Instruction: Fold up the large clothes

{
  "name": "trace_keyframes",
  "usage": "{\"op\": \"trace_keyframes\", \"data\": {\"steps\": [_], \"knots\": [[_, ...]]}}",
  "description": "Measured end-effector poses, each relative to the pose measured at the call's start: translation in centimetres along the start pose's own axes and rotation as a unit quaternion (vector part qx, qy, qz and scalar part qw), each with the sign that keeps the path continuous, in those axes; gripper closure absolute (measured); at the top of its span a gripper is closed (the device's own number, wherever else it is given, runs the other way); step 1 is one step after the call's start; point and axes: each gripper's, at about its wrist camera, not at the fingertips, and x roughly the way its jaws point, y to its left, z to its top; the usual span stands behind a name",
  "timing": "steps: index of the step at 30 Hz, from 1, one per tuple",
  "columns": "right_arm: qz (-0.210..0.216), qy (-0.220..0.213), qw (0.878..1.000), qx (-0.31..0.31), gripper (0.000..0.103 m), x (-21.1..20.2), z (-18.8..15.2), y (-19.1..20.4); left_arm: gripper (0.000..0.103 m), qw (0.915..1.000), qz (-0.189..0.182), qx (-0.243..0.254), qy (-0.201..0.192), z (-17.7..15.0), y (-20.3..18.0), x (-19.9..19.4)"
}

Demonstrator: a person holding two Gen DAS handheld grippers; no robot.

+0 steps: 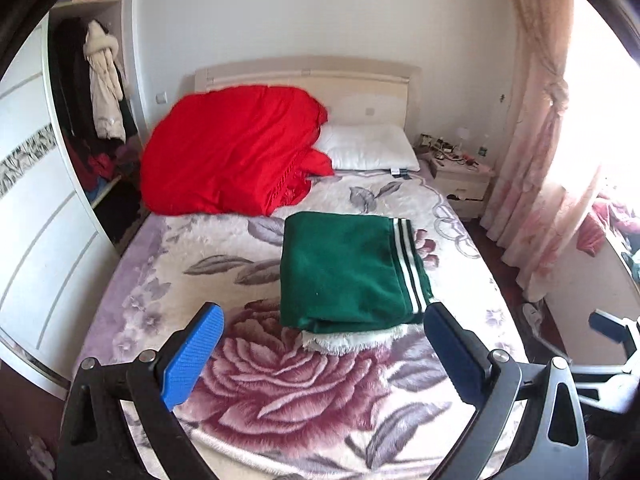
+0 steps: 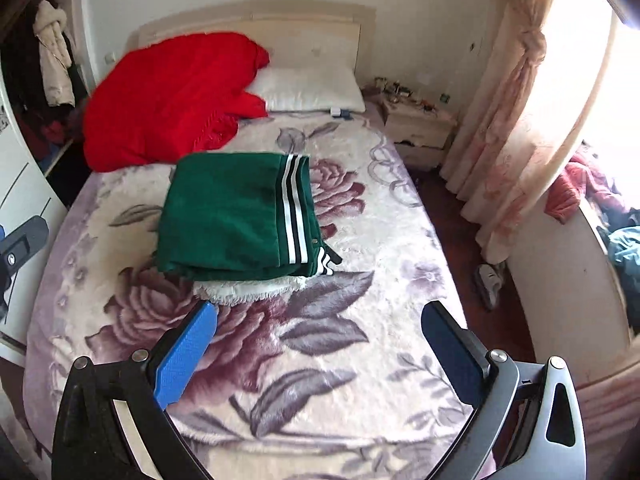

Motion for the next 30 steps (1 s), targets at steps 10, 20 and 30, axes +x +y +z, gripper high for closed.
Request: {"op": "trace_keyframes", "data": {"steps": [10, 20, 30], "knots": [[0.003, -0.068, 0.998, 0.001, 0.000, -16.2, -3.3, -3.2, 0.001, 0.9997, 0.006, -0.015, -0.018, -1.9, -0.5, -10.2], [0.027, -0.097, 0.995, 0.010, 0.000, -26.2, -5.5, -5.8, 0.001, 0.9989, 0.026, -0.037, -0.013, -1.8, -0.8, -16.1], [0.043, -0.121, 0.992, 0.005, 0.000, -32.3, -5.3, -7.7, 0.001, 0.9984, 0.033, -0.022, -0.041, -1.7, -2.1, -19.7]]}}
